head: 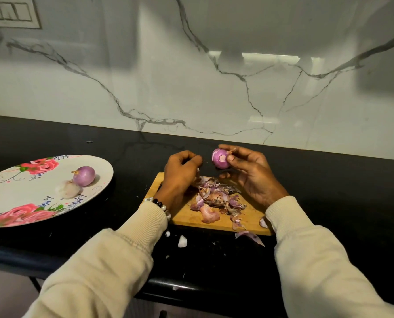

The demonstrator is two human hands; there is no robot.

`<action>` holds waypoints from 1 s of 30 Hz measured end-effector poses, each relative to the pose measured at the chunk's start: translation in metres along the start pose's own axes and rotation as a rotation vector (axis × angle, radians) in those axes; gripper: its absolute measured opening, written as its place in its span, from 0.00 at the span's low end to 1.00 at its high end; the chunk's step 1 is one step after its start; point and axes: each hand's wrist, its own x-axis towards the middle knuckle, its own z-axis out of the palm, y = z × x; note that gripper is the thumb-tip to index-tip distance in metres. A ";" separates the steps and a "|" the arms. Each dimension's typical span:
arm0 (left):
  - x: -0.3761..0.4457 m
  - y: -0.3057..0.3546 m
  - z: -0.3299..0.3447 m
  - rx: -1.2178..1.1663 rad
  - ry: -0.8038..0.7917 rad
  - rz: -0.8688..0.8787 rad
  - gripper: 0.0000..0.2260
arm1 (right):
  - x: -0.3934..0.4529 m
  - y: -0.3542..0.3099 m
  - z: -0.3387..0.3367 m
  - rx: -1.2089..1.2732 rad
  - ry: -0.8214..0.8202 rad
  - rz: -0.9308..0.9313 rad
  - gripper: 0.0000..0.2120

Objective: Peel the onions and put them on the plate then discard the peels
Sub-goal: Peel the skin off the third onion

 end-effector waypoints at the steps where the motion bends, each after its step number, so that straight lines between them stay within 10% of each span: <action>1: 0.000 0.001 -0.001 -0.024 0.034 0.000 0.09 | 0.000 0.000 -0.001 -0.009 0.005 -0.010 0.13; 13: -0.009 0.010 -0.003 0.451 -0.005 0.573 0.08 | -0.001 0.004 -0.006 -0.273 -0.021 -0.070 0.19; 30: -0.020 0.010 0.001 0.392 0.045 0.437 0.04 | 0.000 0.008 -0.005 -0.422 -0.008 -0.179 0.20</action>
